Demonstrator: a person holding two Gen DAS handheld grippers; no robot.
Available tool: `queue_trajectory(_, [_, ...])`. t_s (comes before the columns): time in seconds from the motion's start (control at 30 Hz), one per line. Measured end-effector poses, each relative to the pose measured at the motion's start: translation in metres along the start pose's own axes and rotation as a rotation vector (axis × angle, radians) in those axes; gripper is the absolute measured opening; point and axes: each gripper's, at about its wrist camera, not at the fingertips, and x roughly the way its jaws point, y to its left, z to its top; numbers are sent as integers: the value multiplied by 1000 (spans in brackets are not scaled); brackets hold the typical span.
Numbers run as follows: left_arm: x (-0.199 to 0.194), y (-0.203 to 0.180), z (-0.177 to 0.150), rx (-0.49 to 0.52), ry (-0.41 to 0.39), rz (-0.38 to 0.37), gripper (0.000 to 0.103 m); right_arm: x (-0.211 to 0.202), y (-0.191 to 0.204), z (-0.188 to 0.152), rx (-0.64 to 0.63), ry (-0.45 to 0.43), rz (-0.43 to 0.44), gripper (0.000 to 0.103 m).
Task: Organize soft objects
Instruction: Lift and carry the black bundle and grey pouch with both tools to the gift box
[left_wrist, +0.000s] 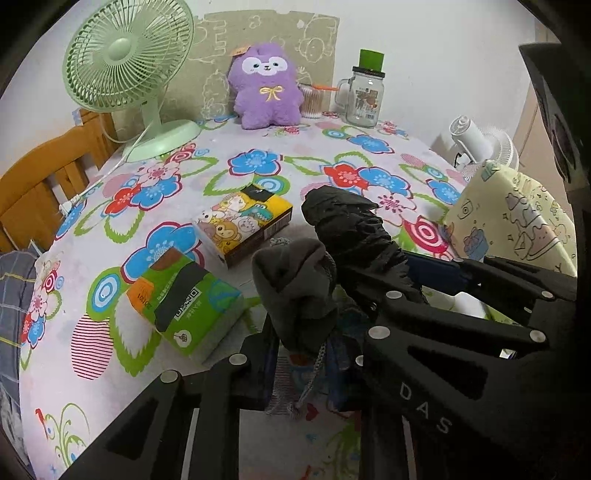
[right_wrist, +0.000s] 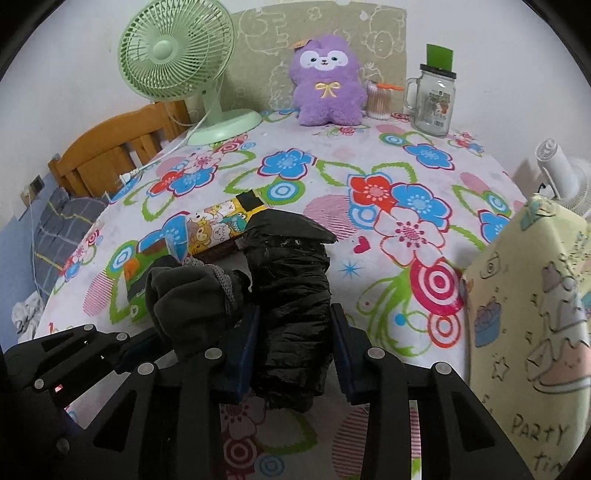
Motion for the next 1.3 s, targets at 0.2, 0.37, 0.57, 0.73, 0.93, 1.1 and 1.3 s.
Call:
queue_trajectory(0.2, [-11, -8, 0, 13, -21, 0, 21, -16, -3, -3, 7, -25, -11, 40])
queue_trajectory(0.37, [-21, -16, 0, 27, -41, 4, 21, -29, -5, -6, 12, -49, -16, 40])
queue_trajectory(0.57, [-34, -24, -1, 40, -66, 9, 21, -46, -7, -10, 18, -75, -20, 40])
queue_trajectory(0.73, [-45, -31, -3, 51, -87, 10, 21, -61, -8, -13, 21, -99, -26, 40])
queue_trajectory(0.93, [-59, -40, -5, 63, -113, 13, 21, -80, -11, -17, 25, -128, -35, 40])
queue_trajectory(1.1, [-71, -47, -5, 76, -137, 12, 21, -96, -12, -18, 34, -154, -41, 40])
queue_trajectory(1.3, [-90, -56, -5, 94, -172, 15, 21, -117, -14, -19, 37, -193, -47, 40])
